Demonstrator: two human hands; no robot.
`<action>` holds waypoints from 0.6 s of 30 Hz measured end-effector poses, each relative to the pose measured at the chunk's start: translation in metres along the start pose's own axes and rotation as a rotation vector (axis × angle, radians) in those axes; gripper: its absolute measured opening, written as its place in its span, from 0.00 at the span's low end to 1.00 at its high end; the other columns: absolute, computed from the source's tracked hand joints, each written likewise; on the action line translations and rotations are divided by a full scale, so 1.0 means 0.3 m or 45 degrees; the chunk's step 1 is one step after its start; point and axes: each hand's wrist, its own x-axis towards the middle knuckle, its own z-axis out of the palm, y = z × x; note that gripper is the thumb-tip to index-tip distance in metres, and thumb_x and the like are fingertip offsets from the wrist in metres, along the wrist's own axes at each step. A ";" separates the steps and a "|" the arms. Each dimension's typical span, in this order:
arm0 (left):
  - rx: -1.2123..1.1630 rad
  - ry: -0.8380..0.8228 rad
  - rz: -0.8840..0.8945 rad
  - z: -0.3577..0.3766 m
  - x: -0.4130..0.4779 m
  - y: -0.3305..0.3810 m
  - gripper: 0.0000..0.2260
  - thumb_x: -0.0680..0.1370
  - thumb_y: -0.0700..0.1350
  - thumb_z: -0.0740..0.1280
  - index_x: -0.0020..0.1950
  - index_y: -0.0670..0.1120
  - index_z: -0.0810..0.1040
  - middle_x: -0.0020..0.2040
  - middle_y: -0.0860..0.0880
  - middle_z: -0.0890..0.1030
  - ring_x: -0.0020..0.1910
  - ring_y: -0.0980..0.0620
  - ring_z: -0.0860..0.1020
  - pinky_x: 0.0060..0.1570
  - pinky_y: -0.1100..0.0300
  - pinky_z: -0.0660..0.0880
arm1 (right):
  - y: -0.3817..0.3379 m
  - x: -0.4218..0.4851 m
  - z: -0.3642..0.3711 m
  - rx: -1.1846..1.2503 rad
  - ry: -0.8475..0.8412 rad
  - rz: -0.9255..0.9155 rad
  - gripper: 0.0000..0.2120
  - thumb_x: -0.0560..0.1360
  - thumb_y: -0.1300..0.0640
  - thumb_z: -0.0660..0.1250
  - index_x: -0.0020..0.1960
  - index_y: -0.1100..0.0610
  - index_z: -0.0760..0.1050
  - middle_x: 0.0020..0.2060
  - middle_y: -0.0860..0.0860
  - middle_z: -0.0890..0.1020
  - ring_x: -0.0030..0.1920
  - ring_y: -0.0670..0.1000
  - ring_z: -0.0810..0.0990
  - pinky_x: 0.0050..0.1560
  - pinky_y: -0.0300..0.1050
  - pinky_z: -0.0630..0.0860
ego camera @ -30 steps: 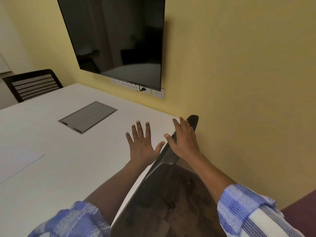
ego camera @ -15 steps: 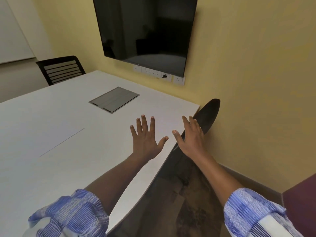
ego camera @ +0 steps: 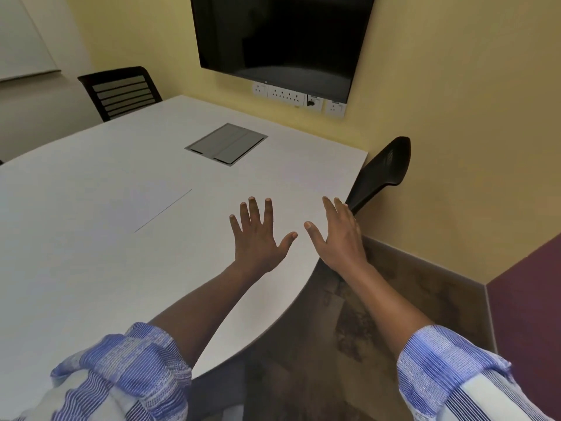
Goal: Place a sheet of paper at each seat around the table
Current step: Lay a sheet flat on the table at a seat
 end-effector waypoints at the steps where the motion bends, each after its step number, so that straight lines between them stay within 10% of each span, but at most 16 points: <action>1: 0.001 0.000 0.005 -0.008 -0.027 -0.018 0.43 0.77 0.73 0.49 0.83 0.48 0.44 0.82 0.38 0.46 0.81 0.35 0.47 0.76 0.33 0.48 | -0.029 -0.031 0.000 0.002 0.002 0.004 0.36 0.80 0.33 0.55 0.81 0.48 0.51 0.82 0.52 0.53 0.81 0.57 0.49 0.78 0.62 0.52; 18: -0.020 0.012 0.234 -0.280 -0.674 -0.346 0.42 0.77 0.72 0.47 0.83 0.48 0.45 0.82 0.38 0.47 0.81 0.35 0.48 0.76 0.33 0.48 | -0.505 -0.736 0.050 0.037 0.110 0.192 0.36 0.79 0.33 0.56 0.81 0.48 0.52 0.81 0.52 0.55 0.81 0.57 0.51 0.78 0.62 0.54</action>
